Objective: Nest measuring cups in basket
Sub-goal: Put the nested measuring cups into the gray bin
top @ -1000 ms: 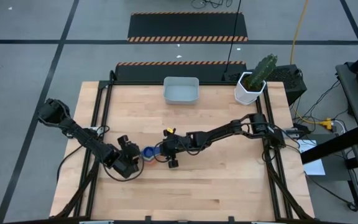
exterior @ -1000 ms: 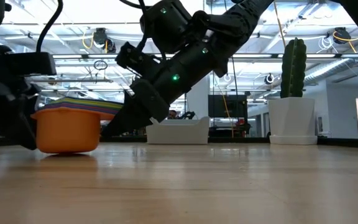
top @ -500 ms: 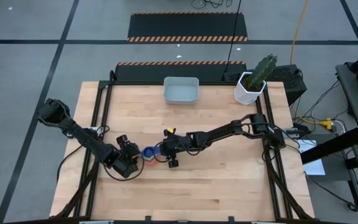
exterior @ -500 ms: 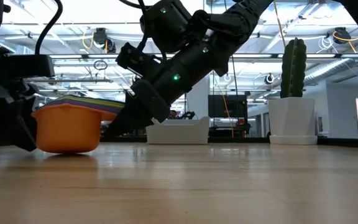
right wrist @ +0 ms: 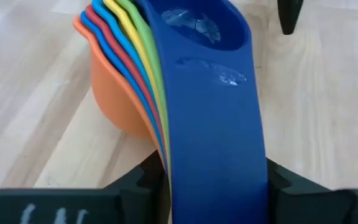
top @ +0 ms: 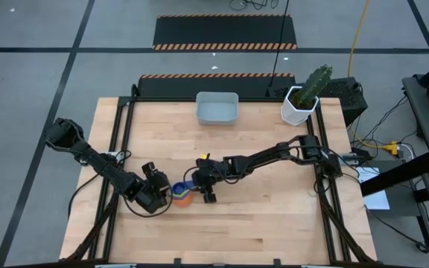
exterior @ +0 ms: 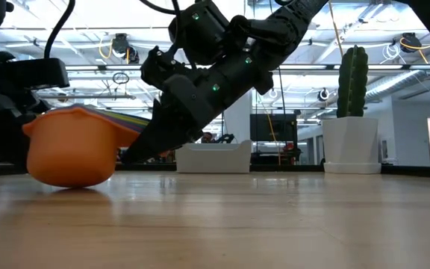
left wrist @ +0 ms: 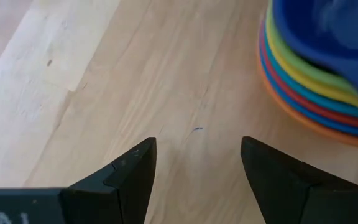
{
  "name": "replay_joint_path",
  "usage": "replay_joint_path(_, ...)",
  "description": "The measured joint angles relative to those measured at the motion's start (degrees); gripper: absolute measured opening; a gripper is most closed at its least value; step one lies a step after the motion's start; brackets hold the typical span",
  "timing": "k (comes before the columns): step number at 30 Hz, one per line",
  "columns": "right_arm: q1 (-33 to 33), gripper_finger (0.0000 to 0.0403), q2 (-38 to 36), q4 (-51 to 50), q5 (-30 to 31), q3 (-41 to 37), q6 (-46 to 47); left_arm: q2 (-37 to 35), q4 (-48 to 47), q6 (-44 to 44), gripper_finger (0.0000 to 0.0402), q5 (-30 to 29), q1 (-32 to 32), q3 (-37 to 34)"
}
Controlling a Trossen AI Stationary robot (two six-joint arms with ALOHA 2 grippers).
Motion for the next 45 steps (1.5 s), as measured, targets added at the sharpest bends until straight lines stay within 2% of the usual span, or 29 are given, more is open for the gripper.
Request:
replay_joint_path(4, 0.3, 0.013, 0.0, -0.1, 3.2, 0.0, -0.8, 0.0, 0.3, -0.1, 0.0237, 0.0, 0.0, 0.0)
replay_joint_path(11, 0.4, 0.0134, 0.0, -0.2, 4.2, 0.0, -1.1, 0.0, 0.3, -0.1, 0.0237, -1.3, 0.0, 0.0)
replay_joint_path(19, 0.4, 0.0205, 0.0, -0.2, 4.2, 0.0, -0.9, 0.0, 0.3, -0.2, 0.0237, -1.6, 0.0, 0.0)
replay_joint_path(23, 0.4, 0.022, 0.0, -0.2, 0.6, 0.0, -0.8, 0.0, 0.2, -0.2, 0.0237, -1.7, 0.0, 0.0)
replay_joint_path(28, 0.4, 0.0207, 0.0, 0.2, -1.8, 0.0, -0.8, 0.0, 0.2, -0.2, 0.0237, -2.2, 0.0, 0.0)
replay_joint_path(37, 0.4, 0.013, 0.0, 1.5, -1.7, 0.0, -0.9, 0.0, 0.1, -0.1, 0.0237, -2.5, 0.0, 0.0)
replay_joint_path(40, 0.4, 0.0127, 0.0, 1.6, -1.7, 0.0, -0.8, 0.0, 0.0, -0.1, 0.0237, -2.5, 0.0, 0.0)
replay_joint_path(45, 0.4, 0.0148, 0.0, 2.0, -1.6, 0.0, -0.8, 0.0, -1.1, -0.2, 0.0237, -2.5, 0.0, 0.0)
